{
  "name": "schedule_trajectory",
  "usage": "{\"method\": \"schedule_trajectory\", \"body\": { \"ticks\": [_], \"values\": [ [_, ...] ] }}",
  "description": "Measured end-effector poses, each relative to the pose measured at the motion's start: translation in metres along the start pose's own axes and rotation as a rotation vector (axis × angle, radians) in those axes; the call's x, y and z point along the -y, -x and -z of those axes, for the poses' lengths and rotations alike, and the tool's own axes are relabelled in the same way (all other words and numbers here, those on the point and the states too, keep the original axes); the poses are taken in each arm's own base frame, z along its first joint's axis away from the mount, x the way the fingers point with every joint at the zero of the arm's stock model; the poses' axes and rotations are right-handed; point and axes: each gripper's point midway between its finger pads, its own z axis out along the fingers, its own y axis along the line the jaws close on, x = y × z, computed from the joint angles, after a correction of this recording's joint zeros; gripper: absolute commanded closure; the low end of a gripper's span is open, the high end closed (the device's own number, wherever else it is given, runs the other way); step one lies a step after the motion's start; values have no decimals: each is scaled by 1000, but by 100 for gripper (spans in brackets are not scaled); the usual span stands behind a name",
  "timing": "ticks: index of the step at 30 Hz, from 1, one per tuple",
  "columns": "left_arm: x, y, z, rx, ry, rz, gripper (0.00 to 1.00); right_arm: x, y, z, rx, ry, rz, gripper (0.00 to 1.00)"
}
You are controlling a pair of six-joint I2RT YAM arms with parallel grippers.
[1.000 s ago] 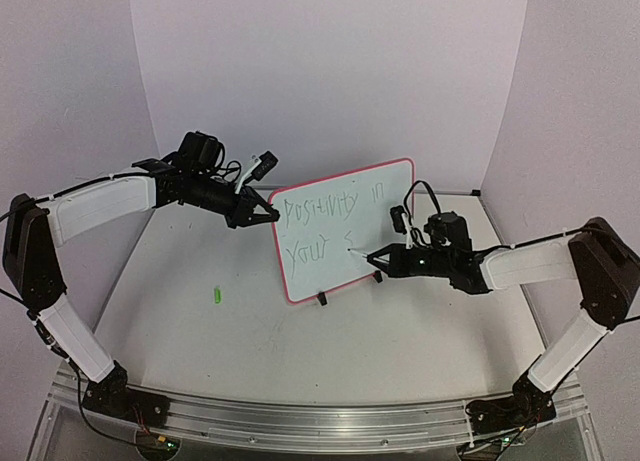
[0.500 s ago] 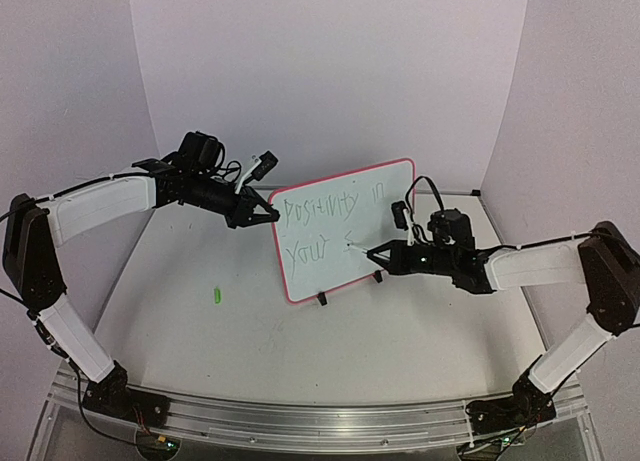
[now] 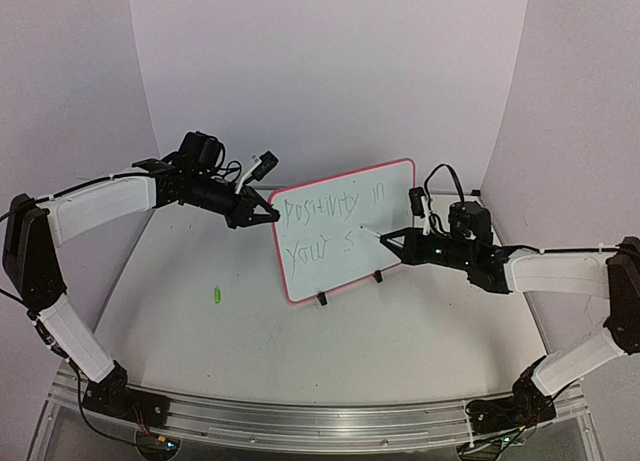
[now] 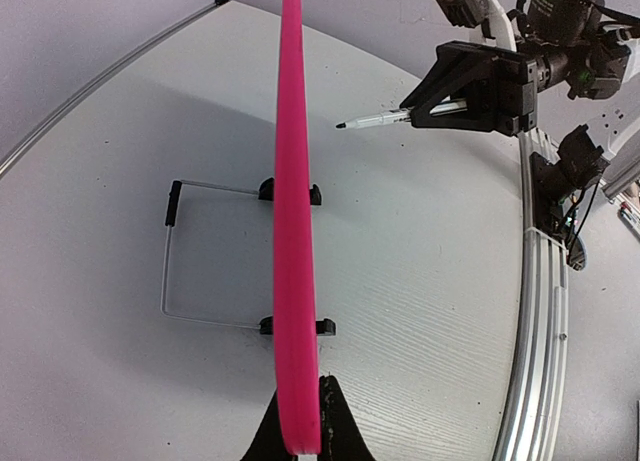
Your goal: Write a sentence on the whiteboard
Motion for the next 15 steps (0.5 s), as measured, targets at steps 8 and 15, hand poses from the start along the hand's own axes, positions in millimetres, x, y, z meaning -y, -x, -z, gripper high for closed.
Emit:
{"method": "schedule_trajectory", "body": {
  "ticks": [8, 15],
  "values": [
    [0, 0, 0, 0, 0, 0, 100, 8, -3, -1, -16, -3, 0, 100],
    [0, 0, 0, 0, -1, 0, 100, 11, -16, -11, -69, 10, -11, 100]
  ]
}}
